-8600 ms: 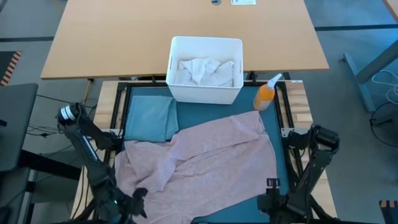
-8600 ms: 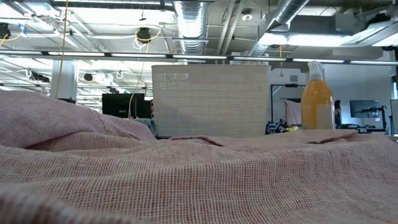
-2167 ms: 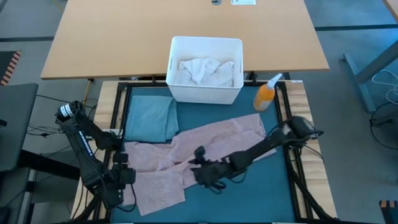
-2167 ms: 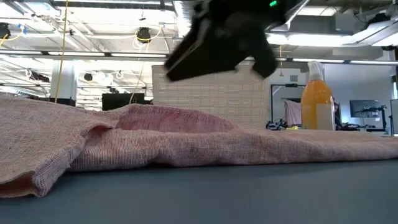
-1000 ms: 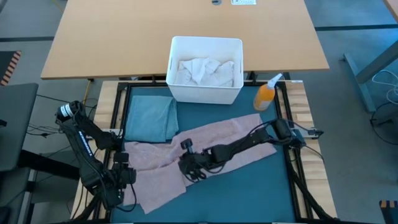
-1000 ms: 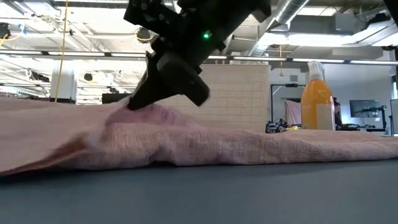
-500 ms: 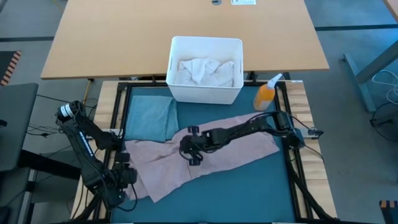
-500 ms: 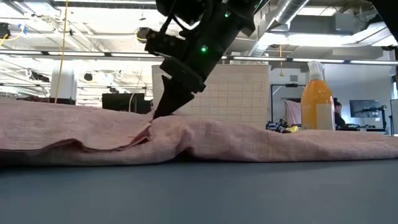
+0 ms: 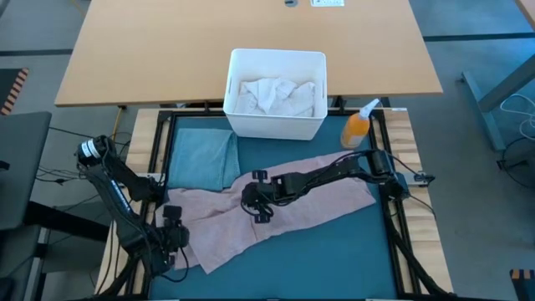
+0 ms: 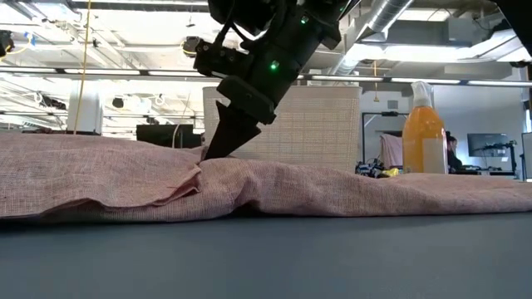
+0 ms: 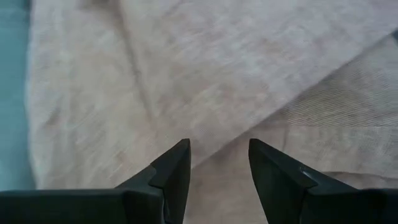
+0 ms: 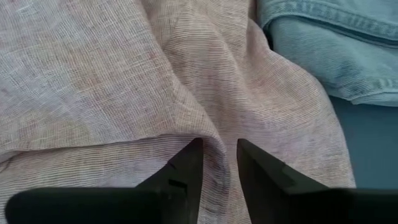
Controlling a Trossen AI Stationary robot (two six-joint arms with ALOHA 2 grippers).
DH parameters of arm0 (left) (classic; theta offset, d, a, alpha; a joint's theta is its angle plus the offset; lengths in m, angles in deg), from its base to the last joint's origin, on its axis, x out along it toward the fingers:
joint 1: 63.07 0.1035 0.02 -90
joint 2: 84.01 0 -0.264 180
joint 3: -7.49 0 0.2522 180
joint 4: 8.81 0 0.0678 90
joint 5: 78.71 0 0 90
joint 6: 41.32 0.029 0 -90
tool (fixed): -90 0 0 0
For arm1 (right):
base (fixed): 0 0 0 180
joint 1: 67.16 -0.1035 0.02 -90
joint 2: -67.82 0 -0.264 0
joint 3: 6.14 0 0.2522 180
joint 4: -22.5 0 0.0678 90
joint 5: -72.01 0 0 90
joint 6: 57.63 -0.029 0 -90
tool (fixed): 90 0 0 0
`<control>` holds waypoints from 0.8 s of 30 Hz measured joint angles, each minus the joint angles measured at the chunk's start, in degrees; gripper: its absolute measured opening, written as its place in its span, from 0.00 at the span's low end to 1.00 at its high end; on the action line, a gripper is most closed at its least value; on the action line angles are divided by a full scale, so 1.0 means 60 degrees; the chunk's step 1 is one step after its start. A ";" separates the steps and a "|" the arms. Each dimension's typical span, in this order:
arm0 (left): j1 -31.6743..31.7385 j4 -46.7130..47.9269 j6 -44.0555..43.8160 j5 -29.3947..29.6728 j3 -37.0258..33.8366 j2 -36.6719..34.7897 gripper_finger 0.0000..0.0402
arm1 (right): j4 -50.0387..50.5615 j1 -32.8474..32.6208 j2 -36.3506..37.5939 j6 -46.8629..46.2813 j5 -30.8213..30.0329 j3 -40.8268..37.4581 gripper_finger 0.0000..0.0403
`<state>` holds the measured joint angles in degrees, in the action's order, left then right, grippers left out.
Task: Fold Laundry from Bin
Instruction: Fold the pink shirt
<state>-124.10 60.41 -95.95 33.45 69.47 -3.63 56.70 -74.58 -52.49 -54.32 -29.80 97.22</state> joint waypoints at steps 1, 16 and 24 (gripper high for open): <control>0.0000 -0.0101 0.0064 0.0007 -0.0078 0.0000 0.39 | 0.0005 0.0000 0.0000 0.0000 0.0000 0.0000 0.32; 0.0334 -0.0276 -0.0263 0.0930 -0.0273 0.0000 0.35 | 0.0128 0.0015 0.0093 -0.0026 -0.0004 -0.0004 0.32; 0.0562 -0.0258 -0.0506 0.1148 -0.0249 -0.0004 0.02 | 0.1339 -0.0015 0.0679 -0.0277 -0.0011 -0.0011 0.31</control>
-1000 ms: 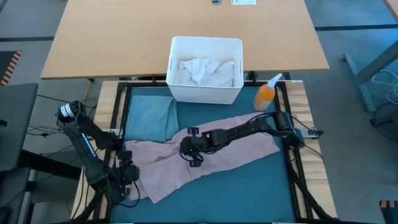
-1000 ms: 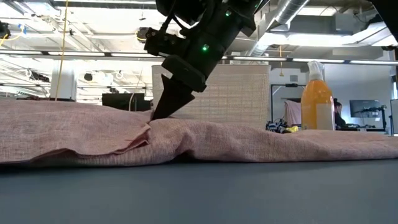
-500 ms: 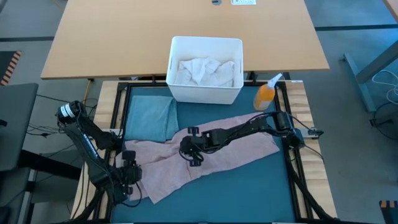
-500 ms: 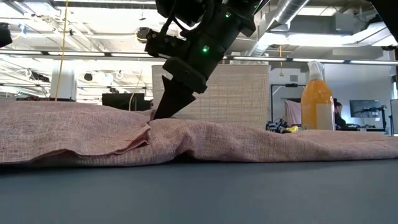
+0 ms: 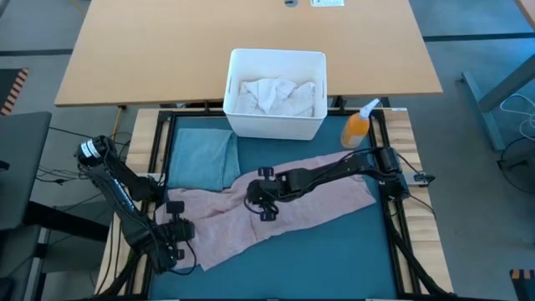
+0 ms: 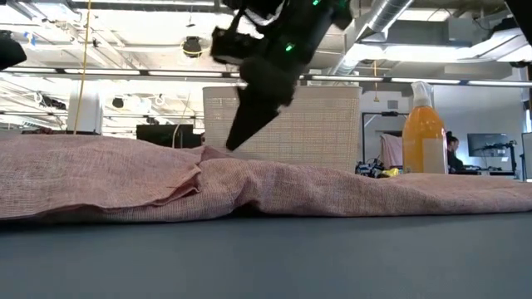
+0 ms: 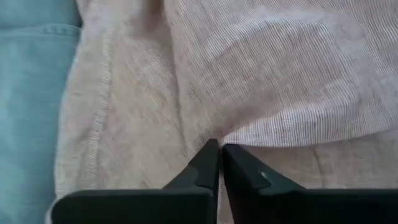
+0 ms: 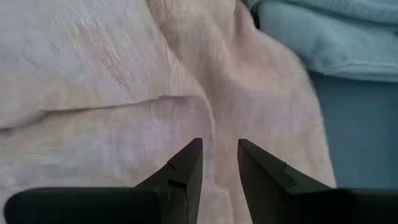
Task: Fold Laundry from Bin
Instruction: Fold the pink shirt
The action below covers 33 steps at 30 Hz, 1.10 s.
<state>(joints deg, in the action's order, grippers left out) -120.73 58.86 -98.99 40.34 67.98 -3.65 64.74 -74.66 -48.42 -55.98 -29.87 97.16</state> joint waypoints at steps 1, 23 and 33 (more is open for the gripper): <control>0.0007 0.0091 0.0017 0.0074 0.0050 0.0003 0.02 | 0.0094 -0.0003 0.0069 -0.0042 0.0000 0.0016 0.31; 0.0063 0.4643 -0.0950 -0.0141 0.1068 -0.0026 0.00 | 0.0719 -0.0606 0.0199 -0.1040 -0.0081 0.0011 0.31; 0.0318 0.4443 -0.0182 -0.2575 0.0734 -0.0022 0.13 | 0.1054 -0.1528 0.0199 -0.1327 -0.0004 0.0011 0.31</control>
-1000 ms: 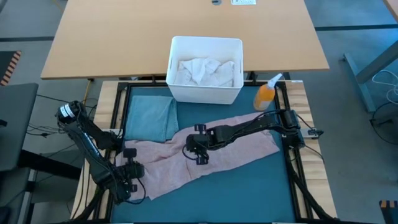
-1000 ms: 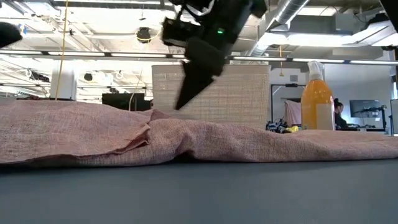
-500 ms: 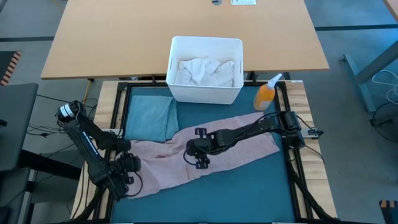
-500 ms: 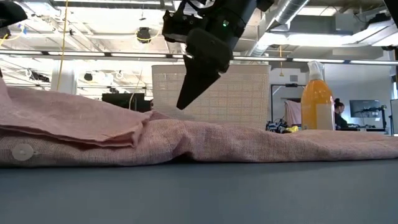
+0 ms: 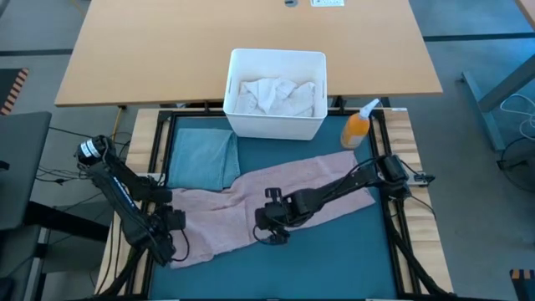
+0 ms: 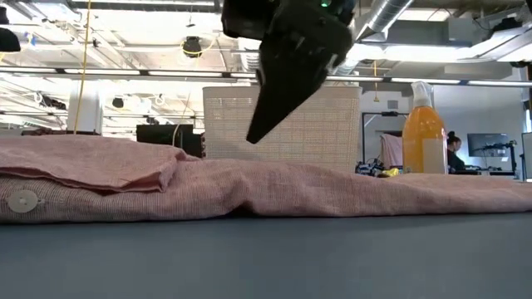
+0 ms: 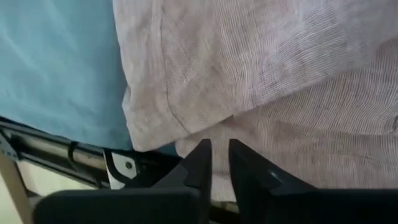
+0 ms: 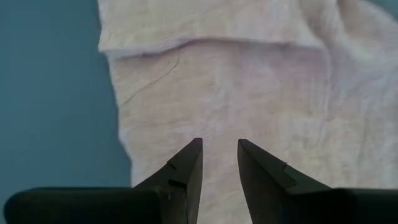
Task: Fold Laundry from Bin
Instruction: Fold the pink shirt
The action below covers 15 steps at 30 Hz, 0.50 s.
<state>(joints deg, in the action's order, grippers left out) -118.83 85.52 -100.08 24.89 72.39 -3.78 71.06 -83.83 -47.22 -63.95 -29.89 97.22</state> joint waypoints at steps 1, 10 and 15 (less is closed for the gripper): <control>0.0054 0.0058 -0.0003 -0.0148 0.0000 0.0000 0.15 | 0.0101 -0.0077 0.0000 -0.0114 -0.0003 0.0000 0.31; -0.0865 -0.2147 -0.1812 0.0007 0.0742 -0.0890 0.28 | 0.1222 -0.0957 0.0120 -0.0907 0.0000 -0.0008 0.25; -0.1865 -0.5474 -0.2656 0.0937 0.0193 -0.0784 0.28 | 0.1089 -0.1256 0.0120 -0.0975 -0.0013 -0.0011 0.22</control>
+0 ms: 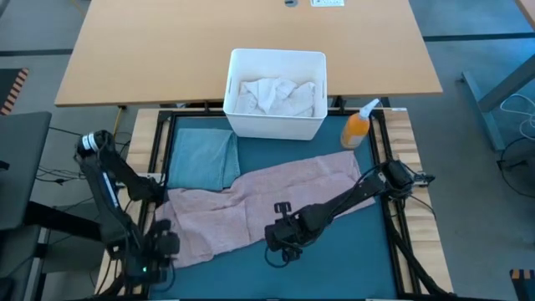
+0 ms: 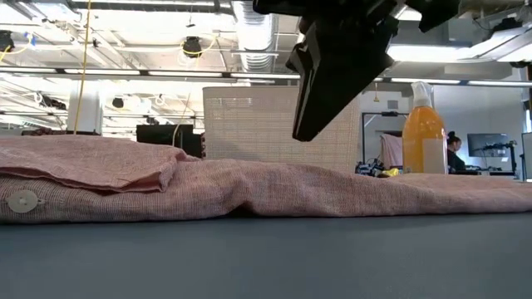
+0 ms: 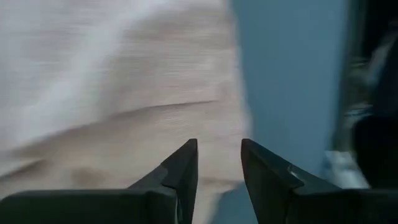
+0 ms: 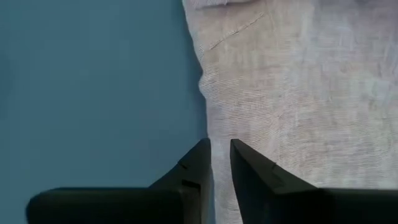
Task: Fold Laundry from Bin
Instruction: Fold the pink shirt
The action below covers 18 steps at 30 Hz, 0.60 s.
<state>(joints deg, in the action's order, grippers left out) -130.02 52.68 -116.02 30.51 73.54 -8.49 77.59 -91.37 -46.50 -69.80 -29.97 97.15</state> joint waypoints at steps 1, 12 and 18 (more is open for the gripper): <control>-0.0058 -0.0567 0.0014 0.0094 -0.0131 0.0221 0.28 | 0.0011 -0.0030 -0.0002 -0.0005 0.0002 0.0000 0.20; 0.0230 -0.1875 0.0835 -0.0952 -0.0215 0.2686 0.28 | -0.1300 -0.0147 0.0432 -0.1306 -0.0012 -0.1460 0.05; 0.0239 -0.1853 0.0498 -0.2163 -0.0200 0.3112 0.28 | -0.1757 -0.0415 0.1099 -0.1875 -0.0012 -0.2249 0.06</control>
<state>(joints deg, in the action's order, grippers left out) -128.58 41.56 -113.03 17.54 72.34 10.18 67.05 -93.86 -39.91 -81.05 -30.05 83.66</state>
